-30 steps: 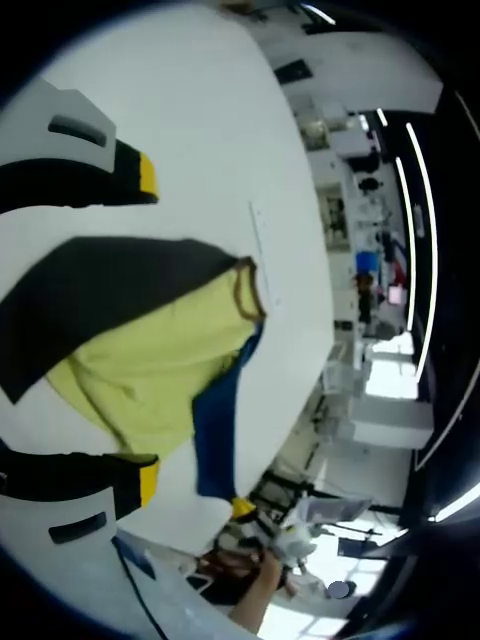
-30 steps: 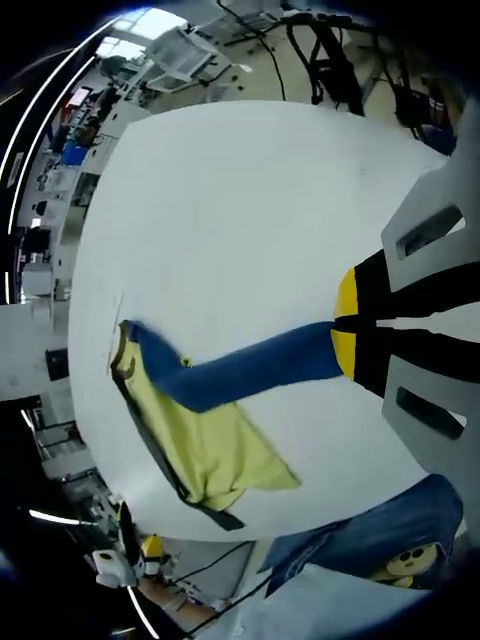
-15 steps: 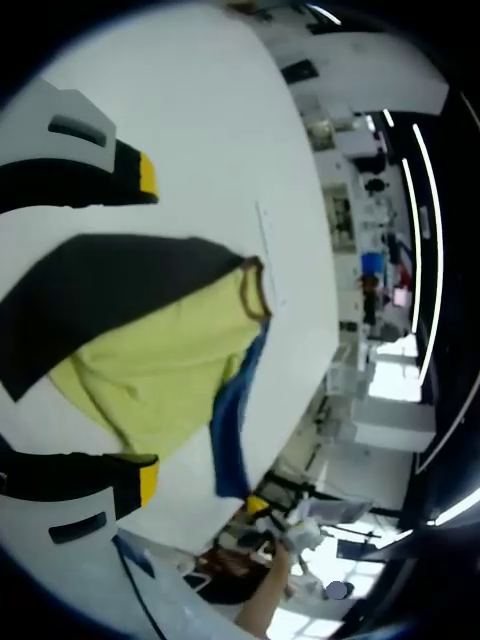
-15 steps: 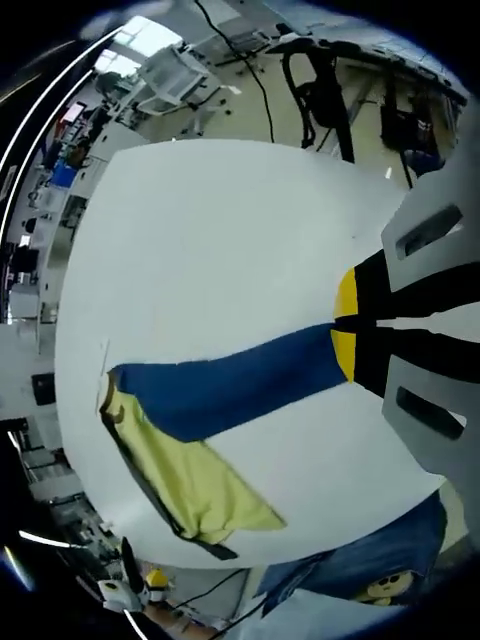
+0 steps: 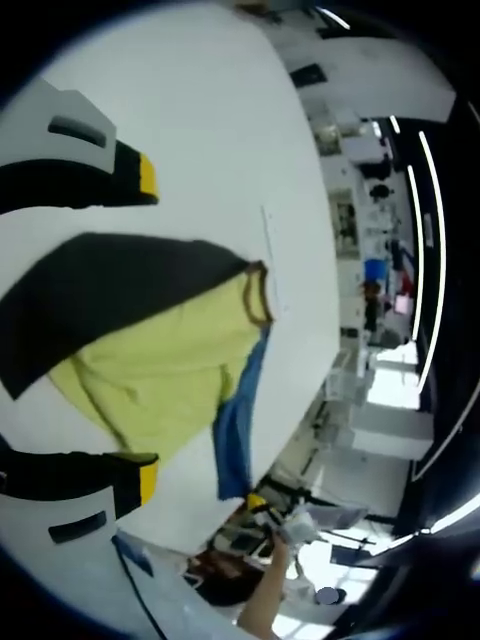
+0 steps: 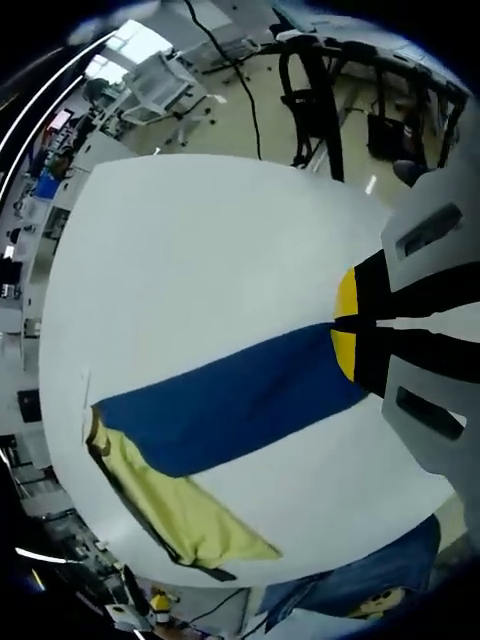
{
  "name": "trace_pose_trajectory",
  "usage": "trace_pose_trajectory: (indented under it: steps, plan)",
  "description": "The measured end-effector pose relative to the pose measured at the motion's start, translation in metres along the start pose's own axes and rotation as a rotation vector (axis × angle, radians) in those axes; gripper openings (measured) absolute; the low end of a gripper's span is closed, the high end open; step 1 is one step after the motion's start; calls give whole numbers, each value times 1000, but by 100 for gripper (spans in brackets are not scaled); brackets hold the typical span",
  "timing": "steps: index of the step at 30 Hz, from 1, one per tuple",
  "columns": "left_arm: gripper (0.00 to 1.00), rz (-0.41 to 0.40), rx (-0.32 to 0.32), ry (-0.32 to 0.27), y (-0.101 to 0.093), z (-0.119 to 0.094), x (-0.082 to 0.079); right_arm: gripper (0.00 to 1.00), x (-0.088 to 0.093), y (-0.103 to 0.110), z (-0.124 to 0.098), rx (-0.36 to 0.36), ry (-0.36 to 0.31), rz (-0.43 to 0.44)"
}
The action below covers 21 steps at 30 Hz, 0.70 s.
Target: Fold the garment on the visible template until the final outline fits inside the template.
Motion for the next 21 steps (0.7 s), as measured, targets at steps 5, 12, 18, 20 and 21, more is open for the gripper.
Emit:
trace_pose_trajectory:
  steps: [5, 12, 18, 20, 21]
  plan:
    - [99, -6, -7, 2, 2, 0, 0, 2, -3, -15, 3, 27, 23, -13]
    - [98, -11, -14, -9, 2, 1, -4, 2, -7, -35, 9, 56, 59, -25]
    - [98, -12, -19, -4, 3, 0, -3, 2, -9, -48, 12, 90, 78, -39]
    - [98, -12, -19, 2, 2, -1, -2, 2, -10, -53, 14, 107, 85, -47]
    - [98, -12, -20, 3, 2, -1, -2, 2, -10, -54, 14, 113, 87, -49]
Point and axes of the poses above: the point that each gripper's makers call its tool centre point, and the gripper's own axes: z roughly forward along the fingers, y roughly to its left, x roughly out of its underside, the point moved 1 cm from there along -z, roughly backward along the fingers, and after that the axes turned 15 degrees about -x, right-handed, at the moved point
